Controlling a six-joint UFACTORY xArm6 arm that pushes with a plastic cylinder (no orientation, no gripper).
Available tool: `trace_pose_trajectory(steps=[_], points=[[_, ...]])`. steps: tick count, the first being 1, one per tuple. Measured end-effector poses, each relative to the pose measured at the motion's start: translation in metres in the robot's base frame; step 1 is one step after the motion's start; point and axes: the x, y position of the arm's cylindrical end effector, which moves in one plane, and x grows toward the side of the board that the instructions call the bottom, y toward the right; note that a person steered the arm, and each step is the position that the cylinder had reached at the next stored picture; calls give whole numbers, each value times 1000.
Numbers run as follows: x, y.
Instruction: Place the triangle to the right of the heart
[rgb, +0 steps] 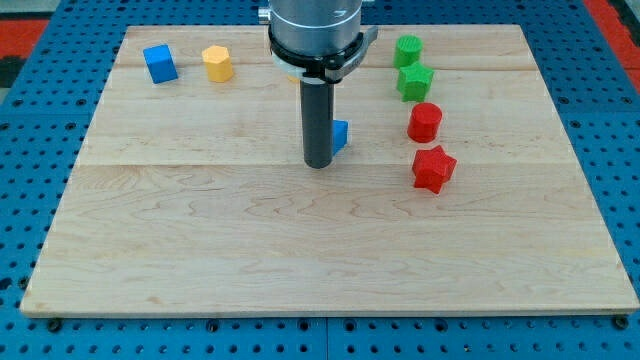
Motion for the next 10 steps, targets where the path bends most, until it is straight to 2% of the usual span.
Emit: trace_pose_trajectory(steps=[1,4,6,10], points=[[-8,19],[-115,41],[-113,1],[-155,18]])
